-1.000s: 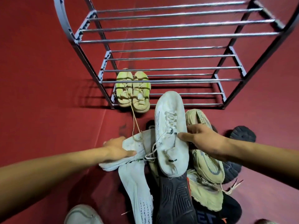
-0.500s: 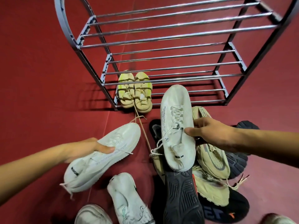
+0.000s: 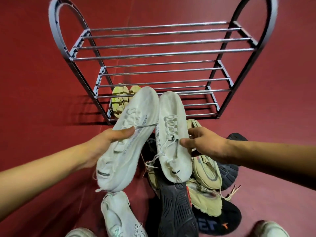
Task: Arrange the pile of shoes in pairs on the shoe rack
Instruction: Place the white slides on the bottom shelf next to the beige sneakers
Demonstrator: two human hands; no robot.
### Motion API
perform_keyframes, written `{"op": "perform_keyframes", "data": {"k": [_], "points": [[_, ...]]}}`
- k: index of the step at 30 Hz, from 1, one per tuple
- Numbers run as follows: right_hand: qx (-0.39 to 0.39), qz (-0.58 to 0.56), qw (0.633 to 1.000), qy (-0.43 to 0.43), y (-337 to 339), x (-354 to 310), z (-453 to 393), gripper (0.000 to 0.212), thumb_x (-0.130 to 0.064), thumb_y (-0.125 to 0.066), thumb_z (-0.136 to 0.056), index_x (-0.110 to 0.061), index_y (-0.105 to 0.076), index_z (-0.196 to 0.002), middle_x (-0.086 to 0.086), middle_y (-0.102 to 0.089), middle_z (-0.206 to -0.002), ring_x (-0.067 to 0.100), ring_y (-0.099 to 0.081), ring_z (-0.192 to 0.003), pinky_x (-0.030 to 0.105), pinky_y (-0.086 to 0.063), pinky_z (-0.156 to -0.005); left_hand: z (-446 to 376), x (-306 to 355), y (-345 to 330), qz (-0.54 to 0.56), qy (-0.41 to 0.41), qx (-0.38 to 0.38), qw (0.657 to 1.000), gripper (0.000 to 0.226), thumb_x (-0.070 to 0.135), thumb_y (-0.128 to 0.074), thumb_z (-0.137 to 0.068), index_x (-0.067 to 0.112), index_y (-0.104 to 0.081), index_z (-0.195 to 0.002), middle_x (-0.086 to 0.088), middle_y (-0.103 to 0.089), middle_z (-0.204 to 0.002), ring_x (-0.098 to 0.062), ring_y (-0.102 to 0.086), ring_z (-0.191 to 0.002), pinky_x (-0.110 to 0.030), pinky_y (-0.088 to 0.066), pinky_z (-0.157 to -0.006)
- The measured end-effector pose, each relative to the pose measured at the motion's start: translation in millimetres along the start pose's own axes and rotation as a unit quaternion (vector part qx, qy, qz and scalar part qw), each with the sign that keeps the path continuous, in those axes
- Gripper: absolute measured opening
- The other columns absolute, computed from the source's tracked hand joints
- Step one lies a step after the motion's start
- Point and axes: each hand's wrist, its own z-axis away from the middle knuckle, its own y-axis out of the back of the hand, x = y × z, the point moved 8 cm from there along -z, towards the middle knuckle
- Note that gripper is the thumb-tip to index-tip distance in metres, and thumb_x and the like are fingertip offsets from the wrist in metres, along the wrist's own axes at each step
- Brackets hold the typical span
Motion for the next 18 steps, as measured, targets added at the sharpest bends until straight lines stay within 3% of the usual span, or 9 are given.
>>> {"op": "perform_keyframes", "data": {"k": [4, 7, 11, 13, 16, 18], "points": [[0.002, -0.035, 0.999, -0.016, -19, 11, 0, 0.020, -0.009, -0.059, -0.099, -0.006, -0.067, -0.117, 0.012, -0.075, -0.112, 0.035, -0.071, -0.102, 0.047, -0.058, -0.089, -6, 1, -49, 0.053, -0.035, 0.001, 0.998, 0.038, 0.031, -0.075, -0.075, 0.007, -0.079, -0.104, -0.018, -0.076, -0.106, -0.032, -0.075, -0.092, -0.040, -0.056, -0.091], [-0.022, -0.046, 0.998, -0.038, -38, 24, 3, 0.025, -0.007, -0.058, -0.090, -0.003, -0.073, -0.110, 0.021, -0.073, -0.113, 0.043, -0.068, -0.105, 0.055, -0.053, -0.095, -17, -8, -64, -0.038, -0.073, 0.054, 0.995, 0.035, 0.025, -0.076, -0.081, 0.002, -0.076, -0.108, -0.017, -0.077, -0.107, -0.032, -0.073, -0.103, -0.038, -0.054, -0.096], [-0.018, -0.044, 0.996, -0.075, -34, 38, 0, 0.035, -0.003, -0.051, -0.086, 0.009, -0.066, -0.114, 0.034, -0.064, -0.119, 0.031, -0.060, -0.089, 0.042, -0.049, -0.080, -34, -29, -51, -0.124, -0.053, 0.107, 0.985, 0.043, 0.042, -0.085, -0.074, 0.007, -0.079, -0.098, -0.009, -0.080, -0.095, -0.025, -0.075, -0.093, -0.033, -0.056, -0.086], [-0.018, -0.017, 0.996, -0.090, -30, 37, -8, 0.043, -0.015, -0.054, -0.088, 0.015, -0.060, -0.118, 0.034, -0.067, -0.111, 0.031, -0.060, -0.085, 0.043, -0.053, -0.078, -43, -34, -44, -0.146, -0.048, 0.133, 0.979, 0.053, 0.054, -0.082, -0.071, 0.006, -0.079, -0.092, -0.012, -0.079, -0.090, -0.022, -0.072, -0.083, -0.032, -0.052, -0.077], [0.040, 0.011, 0.995, -0.094, -23, 32, -21, 0.045, -0.042, -0.046, -0.101, -0.005, -0.069, -0.091, 0.015, -0.073, -0.093, 0.023, -0.066, -0.077, 0.041, -0.058, -0.074, -53, -31, -36, -0.186, -0.082, 0.172, 0.964, 0.072, 0.074, -0.071, -0.068, 0.003, -0.073, -0.079, -0.013, -0.069, -0.069, -0.017, -0.053, -0.063, -0.031, -0.040, -0.063], [0.110, 0.044, 0.990, -0.074, -14, 26, -19, 0.049, -0.049, -0.041, -0.102, -0.010, -0.065, -0.083, 0.009, -0.072, -0.094, 0.027, -0.067, -0.088, 0.046, -0.054, -0.089, -53, -30, -37, -0.211, -0.107, 0.181, 0.955, 0.062, 0.071, -0.065, -0.076, 0.009, -0.072, -0.074, -0.006, -0.065, -0.060, -0.012, -0.049, -0.057, -0.028, -0.037, -0.059]]}}
